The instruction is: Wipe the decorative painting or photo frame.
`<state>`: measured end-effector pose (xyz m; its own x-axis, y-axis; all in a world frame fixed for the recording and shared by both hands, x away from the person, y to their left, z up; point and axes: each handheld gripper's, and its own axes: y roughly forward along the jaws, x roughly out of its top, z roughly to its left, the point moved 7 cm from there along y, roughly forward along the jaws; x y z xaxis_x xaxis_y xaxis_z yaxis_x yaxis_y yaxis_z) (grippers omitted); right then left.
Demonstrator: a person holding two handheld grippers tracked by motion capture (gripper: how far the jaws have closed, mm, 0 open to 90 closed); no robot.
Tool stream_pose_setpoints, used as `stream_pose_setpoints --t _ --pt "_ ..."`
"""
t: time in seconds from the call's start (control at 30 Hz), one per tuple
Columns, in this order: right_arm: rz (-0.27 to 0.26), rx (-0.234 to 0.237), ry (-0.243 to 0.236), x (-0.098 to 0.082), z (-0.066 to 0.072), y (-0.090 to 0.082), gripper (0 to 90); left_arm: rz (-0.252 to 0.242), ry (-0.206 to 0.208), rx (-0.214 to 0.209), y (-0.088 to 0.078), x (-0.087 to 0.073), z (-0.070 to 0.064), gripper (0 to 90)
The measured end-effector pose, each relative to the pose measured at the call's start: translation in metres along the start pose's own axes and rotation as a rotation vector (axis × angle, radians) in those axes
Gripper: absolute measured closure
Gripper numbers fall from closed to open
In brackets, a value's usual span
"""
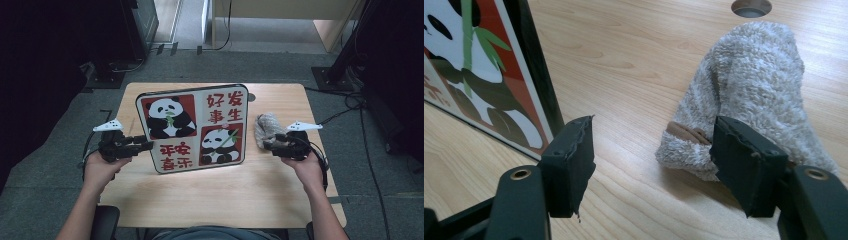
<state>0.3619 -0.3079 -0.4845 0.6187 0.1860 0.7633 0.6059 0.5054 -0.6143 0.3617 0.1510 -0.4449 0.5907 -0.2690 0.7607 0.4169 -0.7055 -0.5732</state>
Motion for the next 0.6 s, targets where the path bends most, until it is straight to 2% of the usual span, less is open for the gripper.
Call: stream_pose_setpoints --t 0.2,0.27,0.4,0.6 --pt "-0.022 -0.001 -0.029 -0.001 0.002 0.0 32.3 -0.006 0.014 0.015 -0.007 -0.004 0.003 45.0" --pt "-0.02 -0.009 -0.052 -0.002 0.002 0.0 31.9 -0.013 0.005 0.023 -0.01 -0.005 0.005 44.6" --pt "-0.018 -0.009 -0.061 -0.005 0.001 0.001 29.5 -0.018 -0.002 0.039 -0.014 -0.008 0.01 43.3" --pt "-0.022 0.01 -0.082 -0.009 0.002 0.004 25.0 0.0 -0.01 0.069 -0.014 -0.014 0.02 41.5"
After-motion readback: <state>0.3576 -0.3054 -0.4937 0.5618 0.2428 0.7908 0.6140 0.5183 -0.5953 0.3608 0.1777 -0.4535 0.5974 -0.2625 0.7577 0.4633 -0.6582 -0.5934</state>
